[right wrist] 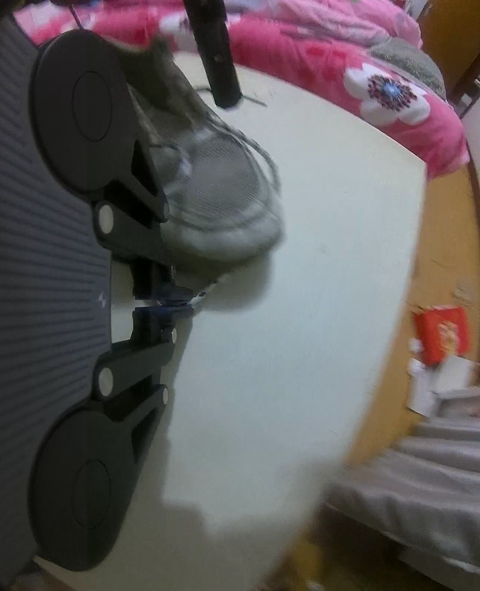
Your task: Lace up shoes with both hands
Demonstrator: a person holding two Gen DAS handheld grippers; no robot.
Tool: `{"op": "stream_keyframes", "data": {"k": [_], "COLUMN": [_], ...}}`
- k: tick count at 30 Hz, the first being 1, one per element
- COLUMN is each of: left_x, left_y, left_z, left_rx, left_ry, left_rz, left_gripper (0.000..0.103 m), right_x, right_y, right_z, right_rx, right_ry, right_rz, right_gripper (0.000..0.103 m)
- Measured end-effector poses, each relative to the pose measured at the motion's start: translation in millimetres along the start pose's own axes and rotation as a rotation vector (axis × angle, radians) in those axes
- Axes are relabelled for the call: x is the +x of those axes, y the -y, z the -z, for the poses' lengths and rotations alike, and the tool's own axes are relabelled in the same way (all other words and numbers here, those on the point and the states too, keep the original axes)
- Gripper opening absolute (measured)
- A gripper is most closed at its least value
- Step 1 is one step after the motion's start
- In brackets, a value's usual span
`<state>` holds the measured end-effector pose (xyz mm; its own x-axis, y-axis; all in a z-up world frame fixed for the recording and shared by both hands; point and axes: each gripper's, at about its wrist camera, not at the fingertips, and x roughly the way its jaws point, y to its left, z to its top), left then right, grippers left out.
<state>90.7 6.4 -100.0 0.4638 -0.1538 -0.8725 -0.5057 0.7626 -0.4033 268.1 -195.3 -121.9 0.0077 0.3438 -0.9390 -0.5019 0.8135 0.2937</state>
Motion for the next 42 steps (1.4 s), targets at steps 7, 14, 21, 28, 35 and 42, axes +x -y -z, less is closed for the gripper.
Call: {"op": "stream_keyframes", "data": {"k": [7, 14, 21, 28, 35, 42], "left_x": [0.3, -10.3, -32.3, -58.4, -86.3, -116.7], "left_y": [2.1, 6.2, 16.4, 10.7, -6.2, -28.6], "left_z": [1.6, 1.8, 1.3, -1.8, -2.1, -0.8], "left_rx": [0.016, 0.034, 0.09, 0.073, 0.054, 0.05], "left_ry": [0.0, 0.037, 0.091, 0.15, 0.213, 0.271], "left_rz": [-0.006, -0.051, -0.07, -0.067, -0.101, -0.155], "left_gripper": [0.004, 0.003, 0.003, 0.003, 0.003, 0.003], "right_x": [-12.9, -47.7, -37.3, -36.6, -40.1, -45.2], "right_y": [14.4, -2.9, -17.7, -19.5, -16.8, -27.3], "right_z": [-14.9, -19.8, -15.1, -5.0, -0.4, -1.4], "right_rx": [0.035, -0.045, -0.07, -0.056, -0.058, -0.098], "right_ry": [0.181, 0.402, 0.33, 0.307, 0.338, 0.39], "right_rz": [0.03, -0.158, -0.218, -0.151, -0.086, -0.064], "right_gripper": [0.001, 0.002, 0.002, 0.002, 0.002, 0.002]}}
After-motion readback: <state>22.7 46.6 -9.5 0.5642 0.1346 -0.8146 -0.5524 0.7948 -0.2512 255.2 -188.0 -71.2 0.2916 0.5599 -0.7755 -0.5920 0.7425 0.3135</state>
